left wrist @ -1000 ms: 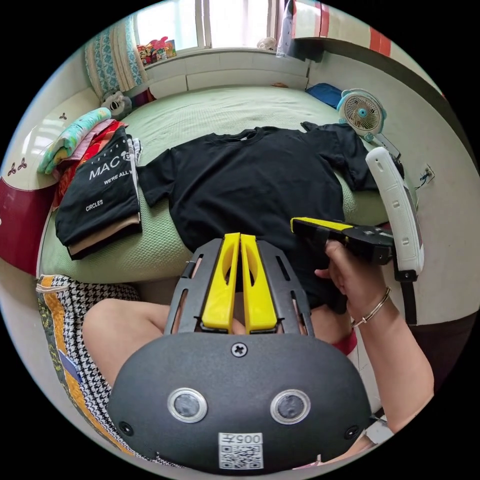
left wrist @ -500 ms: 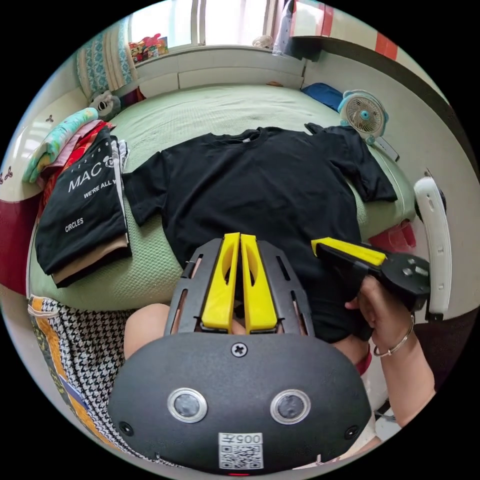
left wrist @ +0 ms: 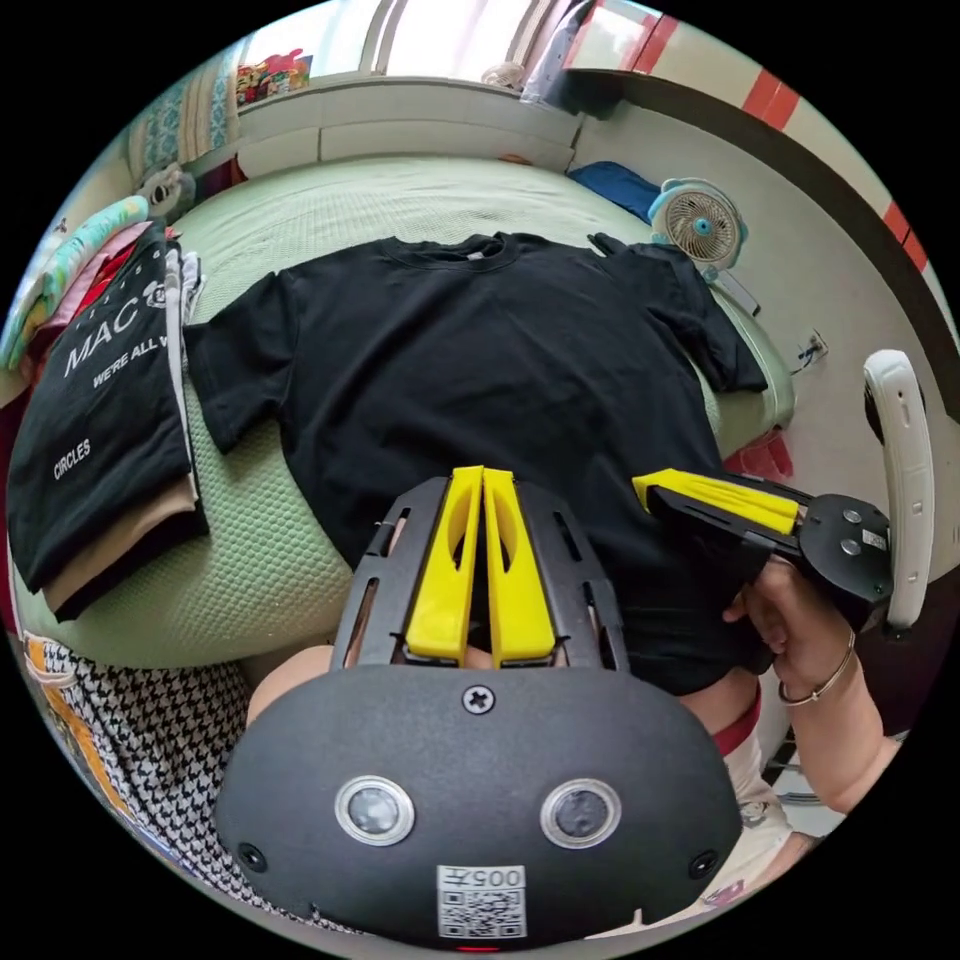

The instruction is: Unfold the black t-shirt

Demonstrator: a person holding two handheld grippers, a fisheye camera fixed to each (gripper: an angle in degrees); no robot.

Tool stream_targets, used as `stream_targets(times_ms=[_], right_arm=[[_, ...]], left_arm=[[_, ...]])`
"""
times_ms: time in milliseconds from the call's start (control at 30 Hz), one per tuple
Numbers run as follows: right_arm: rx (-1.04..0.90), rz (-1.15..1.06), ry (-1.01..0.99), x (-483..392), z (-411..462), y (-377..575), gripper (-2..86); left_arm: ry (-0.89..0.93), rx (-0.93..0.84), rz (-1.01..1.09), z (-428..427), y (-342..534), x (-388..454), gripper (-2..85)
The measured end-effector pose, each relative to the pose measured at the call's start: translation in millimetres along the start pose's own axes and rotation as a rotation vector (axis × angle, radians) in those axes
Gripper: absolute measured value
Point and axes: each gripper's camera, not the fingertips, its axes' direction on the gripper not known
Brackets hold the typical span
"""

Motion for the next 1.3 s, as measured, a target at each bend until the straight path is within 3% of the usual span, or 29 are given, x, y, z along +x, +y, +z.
stream_targets(times_ms=[267, 533, 867, 1300], right_arm=[[-0.010, -0.027, 0.024, -15, -3, -4, -0.9], [-0.013, -0.048, 0.068, -25, -7, -2, -0.9], [0.001, -0.063, 0.110, -26, -14, 7, -0.9], [0.013, -0.014, -0.006, -5, -21, 17, -0.9]], left_arm=[[-0.165, 0.100, 0.024, 11, 18, 5, -0.2], [-0.045, 0.131, 0.001, 19, 23, -6, -0.2], [-0.076, 0.200, 0.055, 27, 36, -3, -0.2], [-0.113, 0.206, 0.062, 33, 49, -12, -0.2]])
